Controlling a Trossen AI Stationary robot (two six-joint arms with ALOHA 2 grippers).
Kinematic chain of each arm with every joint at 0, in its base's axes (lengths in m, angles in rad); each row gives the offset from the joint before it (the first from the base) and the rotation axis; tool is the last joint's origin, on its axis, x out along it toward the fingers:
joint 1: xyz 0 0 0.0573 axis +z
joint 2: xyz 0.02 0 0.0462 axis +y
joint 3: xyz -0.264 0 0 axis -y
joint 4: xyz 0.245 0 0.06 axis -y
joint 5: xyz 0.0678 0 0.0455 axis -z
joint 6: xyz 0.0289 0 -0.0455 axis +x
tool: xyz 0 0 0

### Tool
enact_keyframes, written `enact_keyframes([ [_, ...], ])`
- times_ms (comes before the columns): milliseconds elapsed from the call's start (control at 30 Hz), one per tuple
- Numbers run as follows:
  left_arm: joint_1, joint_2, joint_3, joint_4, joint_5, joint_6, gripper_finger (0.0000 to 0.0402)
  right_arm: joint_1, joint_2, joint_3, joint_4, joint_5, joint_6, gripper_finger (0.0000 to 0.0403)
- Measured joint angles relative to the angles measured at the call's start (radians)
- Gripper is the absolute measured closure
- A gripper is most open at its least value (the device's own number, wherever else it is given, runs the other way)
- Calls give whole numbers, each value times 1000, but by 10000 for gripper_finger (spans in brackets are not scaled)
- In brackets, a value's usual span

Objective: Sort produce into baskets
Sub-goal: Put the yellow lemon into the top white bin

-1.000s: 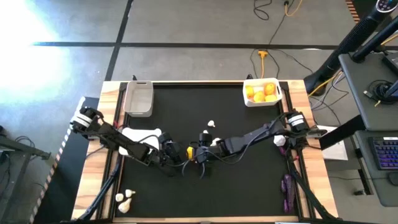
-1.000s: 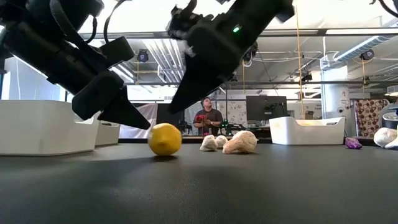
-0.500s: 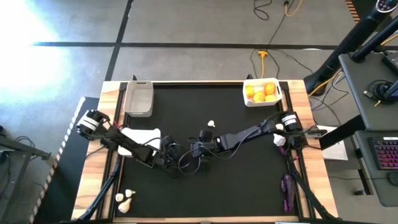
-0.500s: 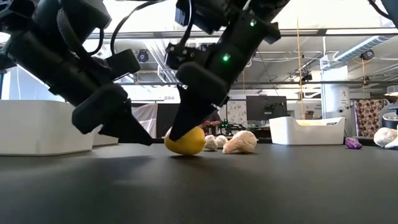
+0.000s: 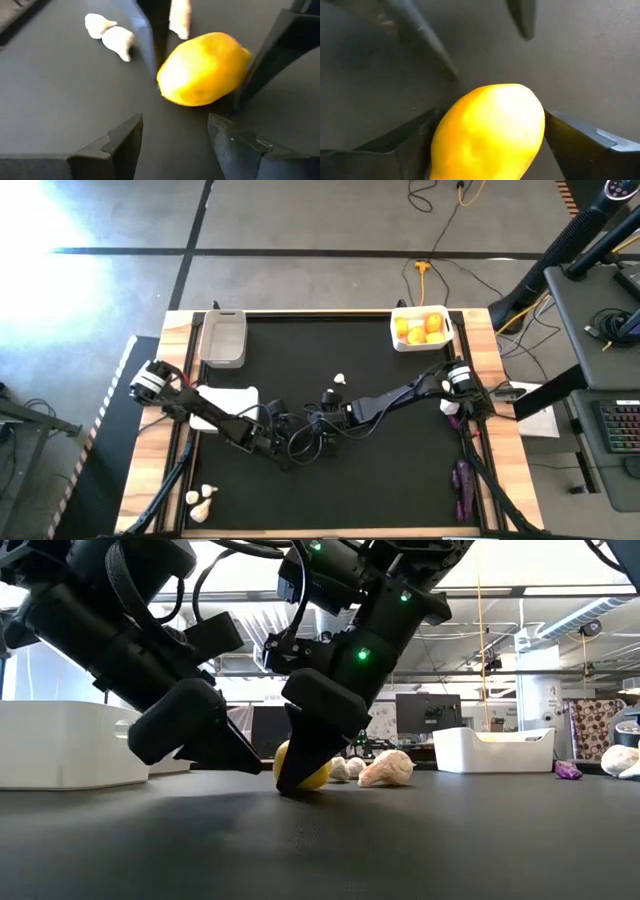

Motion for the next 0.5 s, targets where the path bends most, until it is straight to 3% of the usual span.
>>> enact_keyframes([
  [167,0,-14,-3,-12,-33,-3,192,-2,-17,2,-60,47,-27,139],
  [400,0,-28,4,-21,-34,-6,192,-3,-108,124,-351,116,-58,140],
  [500,0,-29,2,-23,-36,-6,192,0,-182,193,-504,262,-73,129],
])
